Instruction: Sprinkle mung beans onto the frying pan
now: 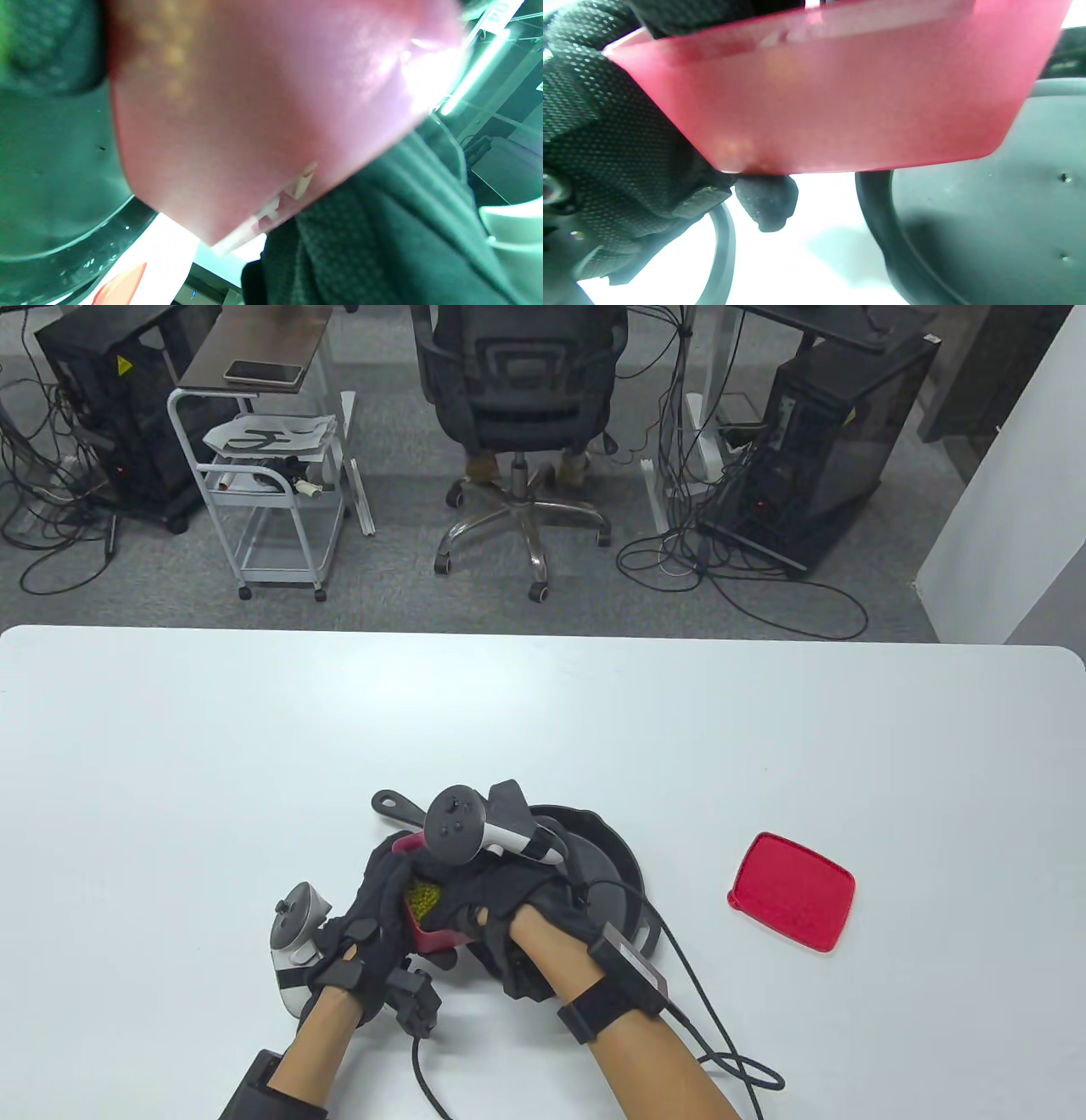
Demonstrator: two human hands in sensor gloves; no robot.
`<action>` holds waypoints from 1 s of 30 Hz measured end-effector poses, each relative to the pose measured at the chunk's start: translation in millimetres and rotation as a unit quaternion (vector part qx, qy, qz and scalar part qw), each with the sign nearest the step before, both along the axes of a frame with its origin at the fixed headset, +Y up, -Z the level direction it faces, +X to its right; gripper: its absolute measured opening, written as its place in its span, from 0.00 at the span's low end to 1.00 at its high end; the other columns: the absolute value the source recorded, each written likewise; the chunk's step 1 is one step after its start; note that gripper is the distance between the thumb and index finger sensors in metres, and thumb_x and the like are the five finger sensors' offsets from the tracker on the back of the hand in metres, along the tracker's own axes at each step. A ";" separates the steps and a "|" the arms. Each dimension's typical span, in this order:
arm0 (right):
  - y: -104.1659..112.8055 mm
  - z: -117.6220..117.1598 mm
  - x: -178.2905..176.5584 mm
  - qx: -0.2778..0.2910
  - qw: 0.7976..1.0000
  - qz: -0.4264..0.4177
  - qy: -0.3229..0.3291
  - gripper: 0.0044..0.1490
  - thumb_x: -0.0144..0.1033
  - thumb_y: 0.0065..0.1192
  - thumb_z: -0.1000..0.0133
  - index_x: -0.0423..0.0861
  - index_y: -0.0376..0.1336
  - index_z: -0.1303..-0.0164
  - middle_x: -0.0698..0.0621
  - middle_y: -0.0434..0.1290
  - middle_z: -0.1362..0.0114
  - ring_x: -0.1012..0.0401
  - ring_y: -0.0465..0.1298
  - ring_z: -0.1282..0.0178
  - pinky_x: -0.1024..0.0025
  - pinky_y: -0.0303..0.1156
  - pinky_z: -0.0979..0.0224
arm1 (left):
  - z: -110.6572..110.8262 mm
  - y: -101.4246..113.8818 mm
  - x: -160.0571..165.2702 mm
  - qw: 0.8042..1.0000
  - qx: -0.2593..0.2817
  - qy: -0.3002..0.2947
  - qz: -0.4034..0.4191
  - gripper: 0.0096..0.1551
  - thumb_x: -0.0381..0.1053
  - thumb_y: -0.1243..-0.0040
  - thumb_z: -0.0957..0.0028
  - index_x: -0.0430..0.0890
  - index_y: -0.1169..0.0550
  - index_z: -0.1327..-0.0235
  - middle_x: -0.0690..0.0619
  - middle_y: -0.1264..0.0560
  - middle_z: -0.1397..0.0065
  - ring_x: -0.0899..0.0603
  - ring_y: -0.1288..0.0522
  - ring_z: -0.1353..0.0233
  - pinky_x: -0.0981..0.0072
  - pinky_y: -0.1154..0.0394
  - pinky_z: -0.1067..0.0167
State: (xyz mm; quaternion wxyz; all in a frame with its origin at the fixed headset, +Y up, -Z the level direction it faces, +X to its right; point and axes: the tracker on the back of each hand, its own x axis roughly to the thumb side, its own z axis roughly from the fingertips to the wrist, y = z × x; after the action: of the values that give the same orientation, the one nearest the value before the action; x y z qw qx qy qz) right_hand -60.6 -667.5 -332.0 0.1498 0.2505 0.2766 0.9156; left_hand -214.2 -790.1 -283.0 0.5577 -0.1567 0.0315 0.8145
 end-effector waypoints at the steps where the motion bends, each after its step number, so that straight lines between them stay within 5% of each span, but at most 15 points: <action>1: -0.7 -0.7 -0.3 -0.004 1.000 -0.006 0.000 0.47 0.41 0.79 0.46 0.51 0.56 0.20 0.36 0.55 0.16 0.34 0.61 0.27 0.53 0.76 0.36 | 0.1 -0.2 -0.2 1.000 0.002 0.001 -0.001 0.45 0.78 0.51 0.49 0.63 0.48 0.23 0.41 0.41 0.23 0.32 0.22 0.43 0.49 0.15 0.68; 13: -8.0 -6.4 -3.1 0.037 0.998 -0.038 -0.035 0.28 0.27 0.79 0.47 0.54 0.69 0.37 0.41 0.71 0.28 0.41 0.76 0.43 0.67 0.84 0.55 | 0.4 -2.0 0.2 1.000 -0.006 -0.003 -0.002 0.45 0.78 0.51 0.50 0.63 0.49 0.23 0.40 0.42 0.23 0.32 0.22 0.43 0.49 0.15 0.68; 30: 9.4 -18.8 17.1 0.026 0.994 -0.079 -0.071 0.23 0.23 0.76 0.46 0.53 0.70 0.42 0.42 0.71 0.29 0.42 0.78 0.45 0.69 0.84 0.58 | 0.2 -2.1 -1.1 1.000 -0.020 -0.010 -0.016 0.46 0.78 0.52 0.49 0.62 0.49 0.22 0.39 0.41 0.24 0.32 0.21 0.44 0.50 0.14 0.68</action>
State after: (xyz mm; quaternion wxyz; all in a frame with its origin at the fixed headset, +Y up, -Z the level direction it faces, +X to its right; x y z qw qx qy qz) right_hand -43.5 -658.1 -350.8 0.2340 0.2095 0.2210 0.9233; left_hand -215.3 -792.1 -282.8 0.5676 -0.1758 0.0448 0.8031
